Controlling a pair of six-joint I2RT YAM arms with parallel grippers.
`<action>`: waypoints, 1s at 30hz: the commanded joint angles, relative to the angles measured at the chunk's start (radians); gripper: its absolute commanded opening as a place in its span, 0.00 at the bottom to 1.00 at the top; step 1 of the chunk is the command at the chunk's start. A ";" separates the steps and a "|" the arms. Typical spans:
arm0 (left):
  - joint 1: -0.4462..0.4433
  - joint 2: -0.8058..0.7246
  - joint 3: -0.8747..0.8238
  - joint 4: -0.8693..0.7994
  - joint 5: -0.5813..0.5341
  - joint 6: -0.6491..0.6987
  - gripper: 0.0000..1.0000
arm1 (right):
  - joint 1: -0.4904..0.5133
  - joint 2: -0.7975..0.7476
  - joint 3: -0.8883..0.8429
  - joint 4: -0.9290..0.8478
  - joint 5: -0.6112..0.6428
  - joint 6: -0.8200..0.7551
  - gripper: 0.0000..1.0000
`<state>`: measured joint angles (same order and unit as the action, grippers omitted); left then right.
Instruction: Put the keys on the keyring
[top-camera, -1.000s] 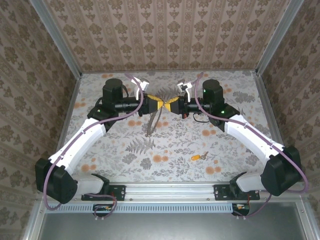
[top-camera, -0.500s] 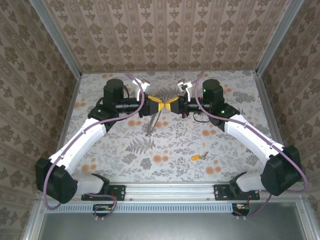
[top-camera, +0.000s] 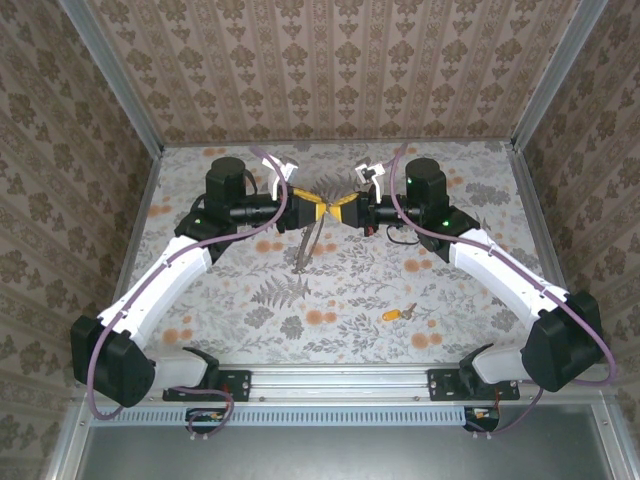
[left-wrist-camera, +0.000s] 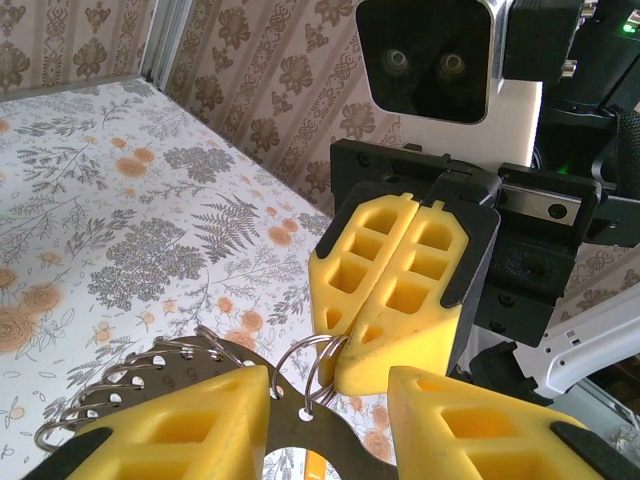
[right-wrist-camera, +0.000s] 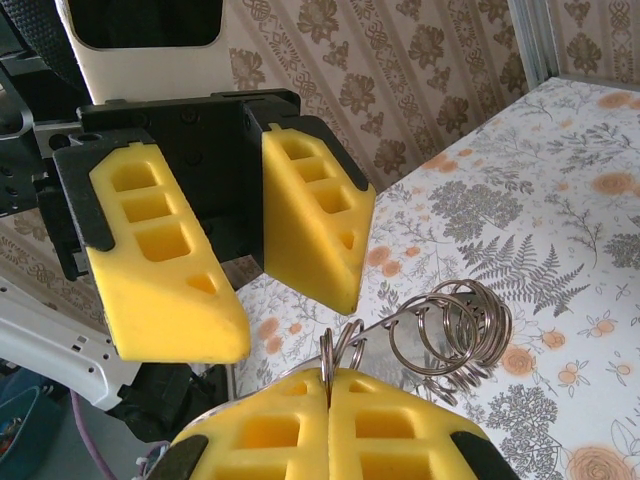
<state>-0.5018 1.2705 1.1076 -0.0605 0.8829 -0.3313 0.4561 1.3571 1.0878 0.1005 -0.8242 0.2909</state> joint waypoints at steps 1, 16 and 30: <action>-0.001 0.022 0.011 0.014 0.016 0.017 0.38 | -0.003 -0.002 0.030 0.028 -0.041 0.009 0.00; -0.041 0.054 0.009 0.094 0.049 -0.009 0.28 | -0.010 -0.005 0.017 0.026 -0.039 0.003 0.00; -0.067 0.060 0.006 0.142 0.065 -0.025 0.00 | -0.019 0.004 0.011 0.043 -0.036 0.017 0.00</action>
<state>-0.5301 1.3308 1.1061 0.0303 0.8867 -0.3553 0.4267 1.3571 1.0878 0.1009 -0.8425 0.2924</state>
